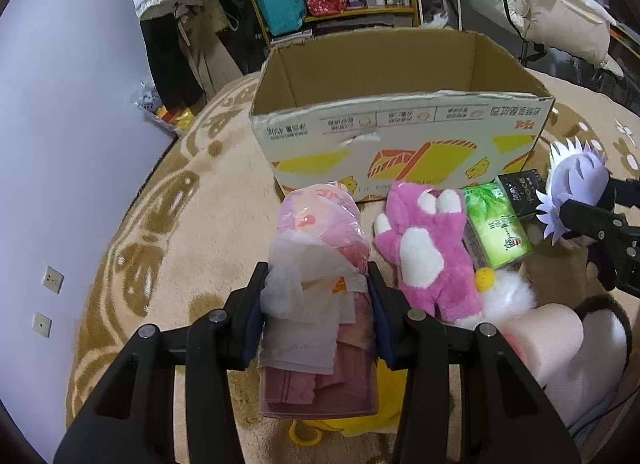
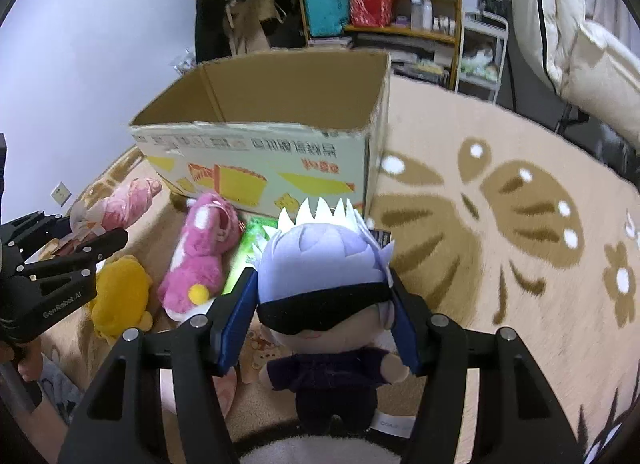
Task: Organize soft objects
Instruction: 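Close the left tool on the pink cloth bundle while the right tool grips the white-haired doll, then carry the cloth bundle with the left tool while the right tool carries the doll into the box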
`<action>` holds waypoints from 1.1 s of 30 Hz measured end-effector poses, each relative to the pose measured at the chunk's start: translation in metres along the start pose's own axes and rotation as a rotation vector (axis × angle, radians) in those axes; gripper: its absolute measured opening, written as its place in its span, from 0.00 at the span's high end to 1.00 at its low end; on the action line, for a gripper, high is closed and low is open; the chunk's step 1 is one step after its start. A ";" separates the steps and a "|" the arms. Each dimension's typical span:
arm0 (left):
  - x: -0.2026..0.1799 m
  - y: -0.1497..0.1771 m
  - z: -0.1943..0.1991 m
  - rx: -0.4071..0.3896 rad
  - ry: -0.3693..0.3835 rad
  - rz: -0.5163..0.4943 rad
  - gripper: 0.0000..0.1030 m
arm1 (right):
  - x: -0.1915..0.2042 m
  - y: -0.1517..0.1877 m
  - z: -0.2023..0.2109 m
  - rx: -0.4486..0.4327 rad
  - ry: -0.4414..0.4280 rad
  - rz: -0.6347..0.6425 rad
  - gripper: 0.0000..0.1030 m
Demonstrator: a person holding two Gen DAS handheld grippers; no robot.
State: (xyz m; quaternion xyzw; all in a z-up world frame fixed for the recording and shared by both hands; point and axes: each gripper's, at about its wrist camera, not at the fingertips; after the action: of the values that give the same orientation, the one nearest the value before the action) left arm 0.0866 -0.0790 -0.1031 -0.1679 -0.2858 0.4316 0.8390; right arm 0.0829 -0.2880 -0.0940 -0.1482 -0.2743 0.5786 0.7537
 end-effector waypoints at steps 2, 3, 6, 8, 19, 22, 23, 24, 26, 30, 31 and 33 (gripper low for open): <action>0.000 0.001 0.006 -0.015 -0.012 -0.006 0.57 | 0.002 0.000 0.007 -0.025 -0.001 0.017 0.37; 0.000 0.001 0.010 -0.023 -0.017 -0.007 0.57 | 0.004 0.001 0.010 -0.038 -0.001 0.025 0.37; 0.001 0.002 0.020 -0.046 -0.018 0.005 0.57 | 0.008 0.003 0.022 -0.076 0.000 0.049 0.38; 0.003 0.002 0.025 -0.057 -0.019 0.010 0.57 | 0.010 0.004 0.029 -0.100 -0.004 0.057 0.38; 0.018 0.003 0.062 -0.165 -0.092 0.048 0.57 | 0.012 -0.002 0.075 -0.260 -0.037 0.051 0.38; 0.023 0.000 0.070 -0.185 -0.117 0.066 0.57 | 0.009 -0.005 0.085 -0.276 -0.050 0.031 0.38; 0.024 -0.001 0.073 -0.193 -0.127 0.065 0.57 | 0.009 -0.005 0.089 -0.281 -0.056 0.020 0.38; 0.025 -0.002 0.076 -0.204 -0.137 0.059 0.57 | 0.008 -0.005 0.092 -0.284 -0.063 0.015 0.38; 0.026 -0.008 0.081 -0.226 -0.154 0.039 0.57 | 0.006 -0.008 0.099 -0.296 -0.076 0.008 0.38; 0.030 -0.021 0.091 -0.267 -0.176 0.032 0.57 | 0.008 -0.017 0.110 -0.325 -0.104 0.003 0.38; 0.032 -0.024 0.095 -0.275 -0.177 0.036 0.57 | 0.009 -0.019 0.111 -0.331 -0.108 0.007 0.38; 0.036 -0.029 0.102 -0.298 -0.177 0.043 0.57 | 0.012 -0.026 0.112 -0.346 -0.107 0.024 0.38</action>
State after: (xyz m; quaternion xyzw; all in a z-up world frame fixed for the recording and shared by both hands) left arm 0.0578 -0.0628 0.0035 -0.2577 -0.4156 0.4154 0.7670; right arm 0.0398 -0.2940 0.0135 -0.2482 -0.4076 0.5389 0.6942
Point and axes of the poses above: each gripper's, at about its wrist camera, not at the fingertips, and z roughly against the way its jaws point, x to its left, y to its underside, and after that the axes turned 12 degrees about -z, right-handed
